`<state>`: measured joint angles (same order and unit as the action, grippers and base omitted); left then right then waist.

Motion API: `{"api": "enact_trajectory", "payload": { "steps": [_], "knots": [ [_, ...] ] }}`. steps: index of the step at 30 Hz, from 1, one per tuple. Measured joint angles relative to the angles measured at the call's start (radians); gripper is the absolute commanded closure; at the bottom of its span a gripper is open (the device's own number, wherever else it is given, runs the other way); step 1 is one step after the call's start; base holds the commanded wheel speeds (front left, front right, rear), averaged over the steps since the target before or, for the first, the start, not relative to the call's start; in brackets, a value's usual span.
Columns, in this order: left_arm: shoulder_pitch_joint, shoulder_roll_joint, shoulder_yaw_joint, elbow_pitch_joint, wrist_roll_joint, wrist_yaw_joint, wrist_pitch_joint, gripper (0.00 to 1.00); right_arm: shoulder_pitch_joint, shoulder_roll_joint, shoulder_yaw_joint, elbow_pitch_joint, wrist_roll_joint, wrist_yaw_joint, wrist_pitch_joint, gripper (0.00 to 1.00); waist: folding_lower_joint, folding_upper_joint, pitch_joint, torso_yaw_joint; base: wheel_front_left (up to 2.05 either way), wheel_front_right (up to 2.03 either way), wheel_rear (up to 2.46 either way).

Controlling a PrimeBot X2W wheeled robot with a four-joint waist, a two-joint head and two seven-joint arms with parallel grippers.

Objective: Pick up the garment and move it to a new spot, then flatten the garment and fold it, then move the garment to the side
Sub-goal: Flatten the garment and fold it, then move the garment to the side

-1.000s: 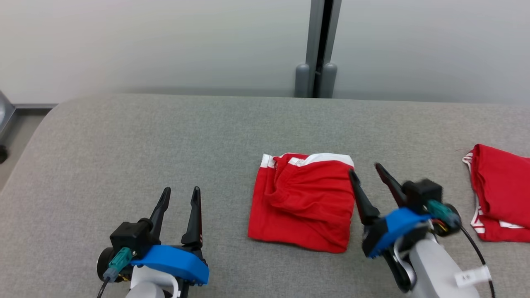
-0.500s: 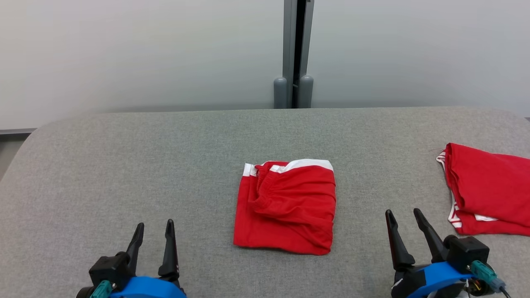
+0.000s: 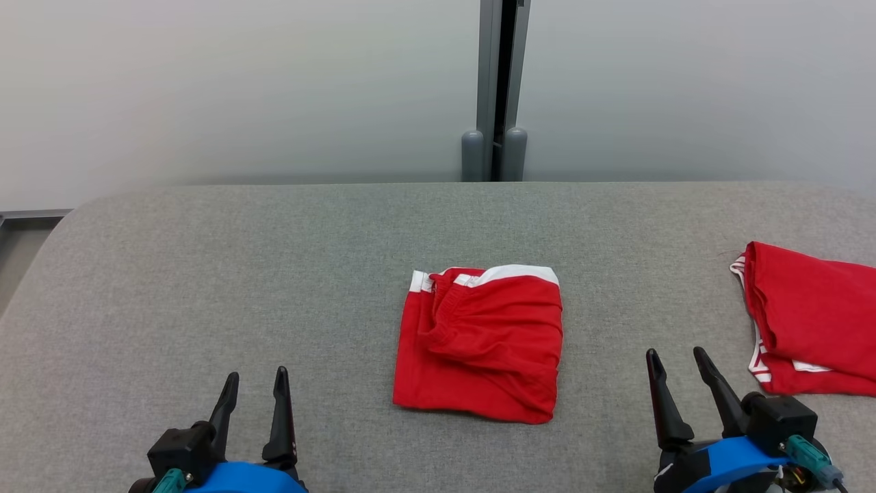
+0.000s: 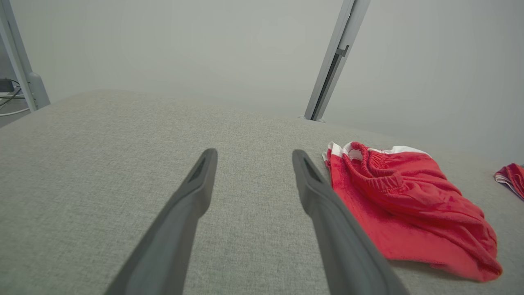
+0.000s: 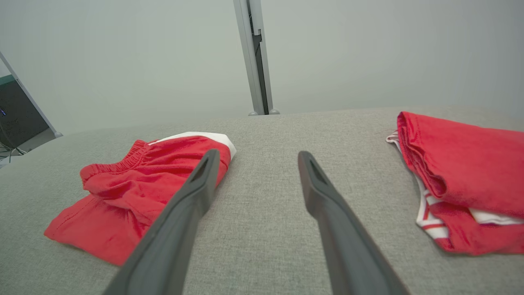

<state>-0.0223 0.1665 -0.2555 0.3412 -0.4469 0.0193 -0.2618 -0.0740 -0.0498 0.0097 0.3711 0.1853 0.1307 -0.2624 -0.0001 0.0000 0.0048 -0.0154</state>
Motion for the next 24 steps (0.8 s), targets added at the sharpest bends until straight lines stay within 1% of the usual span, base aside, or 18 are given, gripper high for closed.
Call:
{"api": "enact_trajectory", "payload": {
  "steps": [15,18,20,21,24],
  "knots": [
    [-0.001,-0.017,0.017,0.01,0.025,-0.016,0.0,0.0,0.0,0.0,0.002,0.021,-0.003,0.0,0.001,0.0,0.0001,0.0,0.001,0.005,0.0,0.0,0.0],
    [-0.006,-0.018,0.022,0.01,0.026,-0.016,0.0,0.0,-0.03,0.0,0.002,0.037,-0.004,0.0,0.037,0.0,0.0002,0.0,0.011,0.009,0.0,0.0,0.0],
    [-0.013,-0.018,0.028,0.007,0.029,-0.016,0.0,0.0,-0.092,0.0,-0.004,0.036,-0.027,0.0,0.078,0.0,0.0001,0.0,0.018,0.013,0.0,0.0,0.0],
    [-0.017,-0.018,0.03,0.006,0.031,-0.017,0.0,0.0,-0.124,0.0,-0.005,0.037,-0.039,0.0,0.105,0.0,0.0002,0.0,0.021,0.016,0.0,0.0,0.0],
    [-0.027,-0.019,0.034,0.001,0.035,-0.02,0.0,0.0,-0.2,0.001,-0.003,0.069,-0.031,0.0,0.238,0.0,0.0002,0.0,0.032,0.029,0.0,0.0,0.0]
  ]
}}
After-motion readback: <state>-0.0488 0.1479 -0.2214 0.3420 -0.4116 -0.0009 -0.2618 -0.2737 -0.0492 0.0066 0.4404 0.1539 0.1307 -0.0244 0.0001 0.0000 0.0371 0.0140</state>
